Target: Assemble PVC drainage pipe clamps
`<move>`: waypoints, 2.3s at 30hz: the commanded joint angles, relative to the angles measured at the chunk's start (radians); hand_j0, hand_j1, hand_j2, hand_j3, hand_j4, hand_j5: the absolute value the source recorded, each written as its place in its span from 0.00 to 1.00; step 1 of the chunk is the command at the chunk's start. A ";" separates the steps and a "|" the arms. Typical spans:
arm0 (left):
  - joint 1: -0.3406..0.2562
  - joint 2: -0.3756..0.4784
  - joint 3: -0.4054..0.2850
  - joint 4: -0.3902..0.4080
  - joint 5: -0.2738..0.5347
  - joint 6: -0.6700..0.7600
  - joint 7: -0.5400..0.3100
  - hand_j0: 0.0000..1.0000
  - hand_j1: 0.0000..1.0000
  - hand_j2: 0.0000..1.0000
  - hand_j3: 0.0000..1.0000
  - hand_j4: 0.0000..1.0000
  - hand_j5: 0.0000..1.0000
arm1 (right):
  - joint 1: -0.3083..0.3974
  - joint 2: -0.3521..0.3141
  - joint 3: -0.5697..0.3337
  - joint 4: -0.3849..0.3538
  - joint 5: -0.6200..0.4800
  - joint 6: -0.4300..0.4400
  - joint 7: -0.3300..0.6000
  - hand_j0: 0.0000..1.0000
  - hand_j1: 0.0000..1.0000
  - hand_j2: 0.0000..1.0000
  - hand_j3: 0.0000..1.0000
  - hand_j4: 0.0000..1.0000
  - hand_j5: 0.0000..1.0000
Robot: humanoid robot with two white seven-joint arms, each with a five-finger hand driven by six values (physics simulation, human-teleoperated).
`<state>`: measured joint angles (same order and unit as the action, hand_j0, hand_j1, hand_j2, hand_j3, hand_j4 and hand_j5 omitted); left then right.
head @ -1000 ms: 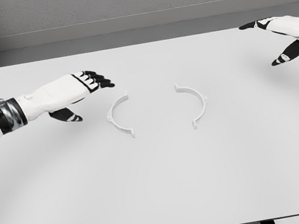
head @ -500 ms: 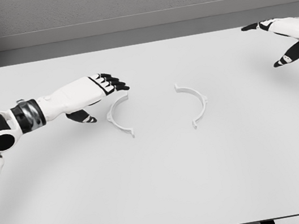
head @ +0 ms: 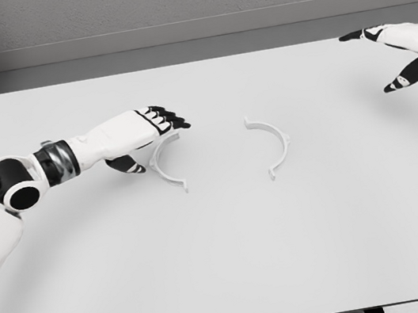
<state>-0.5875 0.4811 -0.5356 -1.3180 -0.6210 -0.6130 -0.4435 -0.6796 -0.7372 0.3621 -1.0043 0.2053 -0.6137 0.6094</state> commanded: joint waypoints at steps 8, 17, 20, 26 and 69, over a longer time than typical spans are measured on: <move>-0.002 -0.006 0.002 0.034 -0.003 0.002 0.003 1.00 1.00 1.00 1.00 1.00 1.00 | 0.000 -0.002 -0.003 0.000 -0.007 0.003 0.000 1.00 1.00 1.00 1.00 1.00 1.00; -0.006 -0.035 0.012 0.074 -0.046 0.002 0.006 1.00 1.00 1.00 1.00 1.00 1.00 | 0.000 -0.004 -0.003 0.000 -0.006 0.003 0.000 1.00 1.00 1.00 1.00 1.00 1.00; -0.006 -0.047 0.012 0.082 -0.048 0.002 0.006 1.00 1.00 1.00 1.00 1.00 1.00 | 0.000 -0.004 -0.003 0.000 -0.006 0.003 0.000 1.00 1.00 1.00 1.00 1.00 1.00; -0.011 -0.055 0.025 0.089 -0.058 0.002 0.006 1.00 1.00 1.00 1.00 1.00 1.00 | 0.000 -0.004 -0.003 -0.002 -0.006 0.003 0.000 1.00 1.00 1.00 1.00 1.00 1.00; -0.037 -0.234 0.025 0.132 -0.161 0.002 0.008 1.00 1.00 1.00 1.00 1.00 1.00 | 0.000 -0.004 -0.005 -0.004 -0.006 0.003 0.000 1.00 1.00 1.00 1.00 1.00 1.00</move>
<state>-0.6243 0.2614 -0.5112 -1.1855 -0.7856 -0.6129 -0.4364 -0.6796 -0.7399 0.3582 -1.0074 0.2066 -0.6137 0.6094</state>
